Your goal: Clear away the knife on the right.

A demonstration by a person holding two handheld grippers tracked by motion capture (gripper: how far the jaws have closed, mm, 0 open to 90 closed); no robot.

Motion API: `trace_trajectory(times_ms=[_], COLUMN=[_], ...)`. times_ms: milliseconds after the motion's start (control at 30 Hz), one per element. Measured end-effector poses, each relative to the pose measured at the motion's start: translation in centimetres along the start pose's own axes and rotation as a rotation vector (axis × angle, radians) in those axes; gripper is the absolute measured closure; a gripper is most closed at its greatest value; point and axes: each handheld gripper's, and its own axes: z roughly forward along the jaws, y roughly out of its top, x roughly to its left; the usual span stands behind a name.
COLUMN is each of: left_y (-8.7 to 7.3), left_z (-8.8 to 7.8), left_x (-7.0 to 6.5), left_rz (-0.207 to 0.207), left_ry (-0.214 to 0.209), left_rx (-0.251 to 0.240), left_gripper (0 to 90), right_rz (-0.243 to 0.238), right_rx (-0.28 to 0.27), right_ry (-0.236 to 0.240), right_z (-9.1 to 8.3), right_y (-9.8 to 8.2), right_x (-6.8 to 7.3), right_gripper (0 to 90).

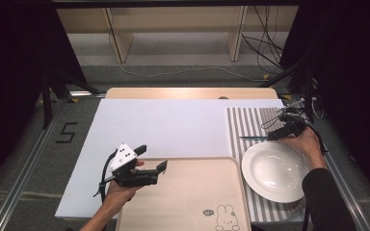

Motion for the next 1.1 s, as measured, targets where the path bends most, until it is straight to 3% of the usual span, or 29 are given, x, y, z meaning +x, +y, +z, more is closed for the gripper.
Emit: trace_trajectory(times_ms=[567,667,700,867,1100], left_y=[0.0,0.0,0.0,0.0,0.0], left_z=[0.1,0.1,0.1,0.1,0.1], left_x=[0.1,0.1,0.1,0.1,0.1], left_rz=[-0.006,-0.007,-0.007,-0.006,-0.006], left_ry=[0.003,0.003,0.003,0.002,0.002], left_rx=[0.000,0.000,0.001,0.002,0.000], left_gripper=[10.1,10.1,10.1,10.1,10.1], right_rz=[-0.009,-0.021,-0.047,-0.065,-0.068], right_rx=[0.097,0.114,0.134,0.141,0.197], right_ry=[-0.014,-0.018,-0.029,-0.030,0.007], right_z=[1.7,2.0,2.2,2.1,2.4], right_y=[-0.3,-0.3,-0.2,0.1,0.1], right_x=[-1.0,-1.1,-1.0,-0.9,-0.8], right_gripper=[22.2,22.6,22.5,23.6,28.7])
